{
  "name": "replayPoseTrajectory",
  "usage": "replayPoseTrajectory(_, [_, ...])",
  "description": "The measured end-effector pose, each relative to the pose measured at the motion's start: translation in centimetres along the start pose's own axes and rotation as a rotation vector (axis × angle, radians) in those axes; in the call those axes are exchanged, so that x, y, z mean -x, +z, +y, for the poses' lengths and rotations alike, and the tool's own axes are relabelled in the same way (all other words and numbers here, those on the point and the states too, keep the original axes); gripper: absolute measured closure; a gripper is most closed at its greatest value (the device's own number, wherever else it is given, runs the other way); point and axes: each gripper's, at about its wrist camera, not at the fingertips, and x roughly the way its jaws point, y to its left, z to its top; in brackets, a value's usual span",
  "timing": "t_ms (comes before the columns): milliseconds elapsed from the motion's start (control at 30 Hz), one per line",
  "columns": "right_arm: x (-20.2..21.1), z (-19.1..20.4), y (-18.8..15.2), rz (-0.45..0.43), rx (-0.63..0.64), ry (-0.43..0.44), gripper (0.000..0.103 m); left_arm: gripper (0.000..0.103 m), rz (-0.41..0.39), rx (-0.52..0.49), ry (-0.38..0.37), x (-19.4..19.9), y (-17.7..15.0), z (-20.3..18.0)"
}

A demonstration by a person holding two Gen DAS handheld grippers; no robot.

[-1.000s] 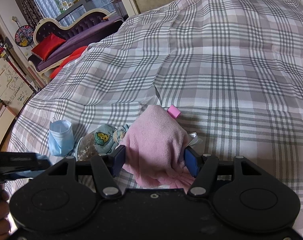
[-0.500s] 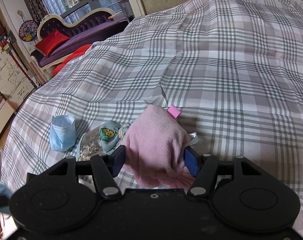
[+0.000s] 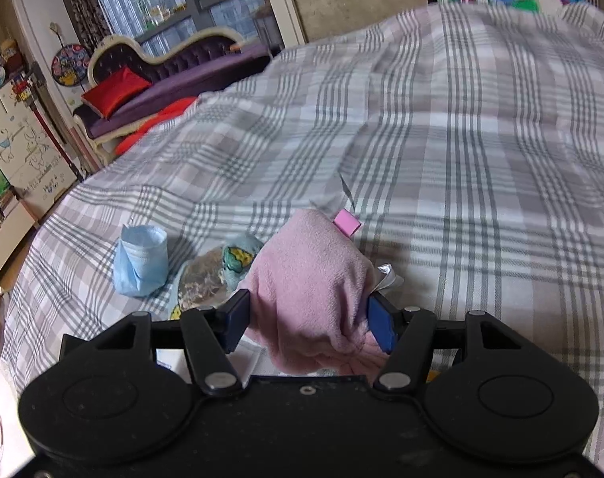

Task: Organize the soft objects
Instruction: 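Carry the mask and pink pouch to the gold tray and release both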

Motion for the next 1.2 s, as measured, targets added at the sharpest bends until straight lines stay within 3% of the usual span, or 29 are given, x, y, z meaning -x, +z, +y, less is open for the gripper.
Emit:
replayPoseTrajectory(233, [5.3,2.7,-1.0,-0.236,0.074,0.085,0.042,0.047,-0.042,0.075,0.045,0.3,-1.8,4.4])
replayPoseTrajectory(367, [9.3,4.9,-2.0,-0.279,0.144,0.16,0.042,0.047,-0.058,0.118,0.041,0.4,-2.4,6.0])
replayPoseTrajectory(567, [14.7,8.7,-4.5,-0.16,0.244,0.347,0.042,0.047,-0.049,0.134,0.054,-0.2,-3.2,6.8])
replayPoseTrajectory(767, [16.7,12.6,-8.3,0.066,0.341,0.507,0.042,0.047,-0.05,0.159,0.05,-0.5,-3.8,7.6])
replayPoseTrajectory(933, [16.3,14.7,-12.2,0.232,0.404,0.514,0.042,0.047,-0.039,0.184,0.055,-1.5,-4.0,8.1])
replayPoseTrajectory(1200, [15.9,16.6,-17.8,0.376,0.531,0.444,0.042,0.047,-0.035,0.194,0.074,-3.9,-4.1,8.3])
